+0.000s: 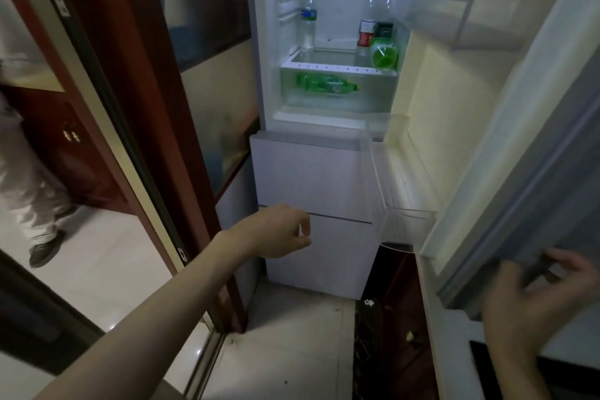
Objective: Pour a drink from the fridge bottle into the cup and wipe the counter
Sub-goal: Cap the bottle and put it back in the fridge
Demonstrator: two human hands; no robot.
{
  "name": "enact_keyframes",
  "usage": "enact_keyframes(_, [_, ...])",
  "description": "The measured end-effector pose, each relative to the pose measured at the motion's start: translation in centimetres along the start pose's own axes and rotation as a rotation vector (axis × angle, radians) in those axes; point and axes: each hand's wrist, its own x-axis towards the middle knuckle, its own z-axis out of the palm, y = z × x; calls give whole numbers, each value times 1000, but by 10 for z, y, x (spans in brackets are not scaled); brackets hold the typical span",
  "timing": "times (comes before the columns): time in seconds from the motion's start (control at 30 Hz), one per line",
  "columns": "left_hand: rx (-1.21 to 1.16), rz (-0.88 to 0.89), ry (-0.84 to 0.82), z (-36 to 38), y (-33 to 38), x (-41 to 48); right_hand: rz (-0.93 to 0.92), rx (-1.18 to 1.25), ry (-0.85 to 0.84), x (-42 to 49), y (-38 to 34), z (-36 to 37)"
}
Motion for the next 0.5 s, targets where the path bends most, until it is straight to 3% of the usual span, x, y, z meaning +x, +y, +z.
enact_keyframes(0.03, [-8,2,-17,0,-6,0,35,-113,-62,-39,16,-17])
enact_keyframes(0.07, [-14,3,-31,0,-13,0,74,-36,-129,-37,49,-37])
enact_keyframes(0.17, [-36,12,-37,-1,-36,-1,-69,-107,-130,-56,64,-32])
enact_keyframes(0.5, [-37,97,-53,-27,-114,0,-204,-85,-268,-103,-14,60])
